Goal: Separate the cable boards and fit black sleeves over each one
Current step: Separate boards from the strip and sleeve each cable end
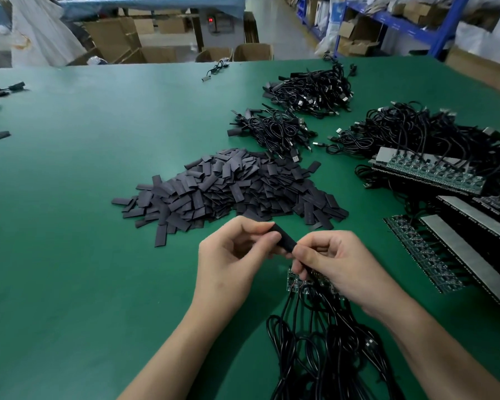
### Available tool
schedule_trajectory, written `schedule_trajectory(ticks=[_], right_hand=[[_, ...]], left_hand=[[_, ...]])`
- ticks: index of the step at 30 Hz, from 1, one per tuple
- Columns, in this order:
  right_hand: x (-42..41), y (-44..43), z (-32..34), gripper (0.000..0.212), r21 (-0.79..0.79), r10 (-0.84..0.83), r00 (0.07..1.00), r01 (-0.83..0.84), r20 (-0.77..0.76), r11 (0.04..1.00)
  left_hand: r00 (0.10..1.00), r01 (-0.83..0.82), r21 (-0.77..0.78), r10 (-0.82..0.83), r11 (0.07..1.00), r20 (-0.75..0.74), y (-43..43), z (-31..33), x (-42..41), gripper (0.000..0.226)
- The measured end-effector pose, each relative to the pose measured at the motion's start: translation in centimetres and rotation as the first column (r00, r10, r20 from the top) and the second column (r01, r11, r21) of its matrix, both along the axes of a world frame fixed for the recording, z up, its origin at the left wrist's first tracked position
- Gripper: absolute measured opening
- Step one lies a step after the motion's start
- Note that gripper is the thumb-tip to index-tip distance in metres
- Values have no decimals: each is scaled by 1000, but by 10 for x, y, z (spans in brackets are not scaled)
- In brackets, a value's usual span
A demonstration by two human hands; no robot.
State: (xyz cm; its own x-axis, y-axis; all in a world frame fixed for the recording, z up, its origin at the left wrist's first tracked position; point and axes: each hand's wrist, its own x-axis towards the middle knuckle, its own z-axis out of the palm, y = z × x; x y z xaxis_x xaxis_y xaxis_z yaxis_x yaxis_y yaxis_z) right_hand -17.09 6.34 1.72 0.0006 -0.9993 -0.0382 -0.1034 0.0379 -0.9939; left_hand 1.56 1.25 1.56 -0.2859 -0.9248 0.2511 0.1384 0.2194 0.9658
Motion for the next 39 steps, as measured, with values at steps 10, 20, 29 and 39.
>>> schedule_trajectory(ticks=[10, 20, 29, 39], right_hand=[[-11, 9, 12, 22, 50, 116, 925, -105, -362, 993], [-29, -40, 54, 19, -231, -313, 866, 237, -391, 944], [-51, -216, 147, 57, -246, -391, 507, 329, -769, 911], [-19, -33, 49, 31, -136, -194, 808, 142, -556, 981]], left_hand=[[941, -36, 318, 139, 947, -309, -14, 3, 13, 17], [528, 245, -303, 135, 921, 839, 0, -11, 4, 71], [659, 295, -193, -53, 936, 751, 1, -6, 3, 32], [903, 263, 211, -317, 942, 291, -7, 5, 10, 17]])
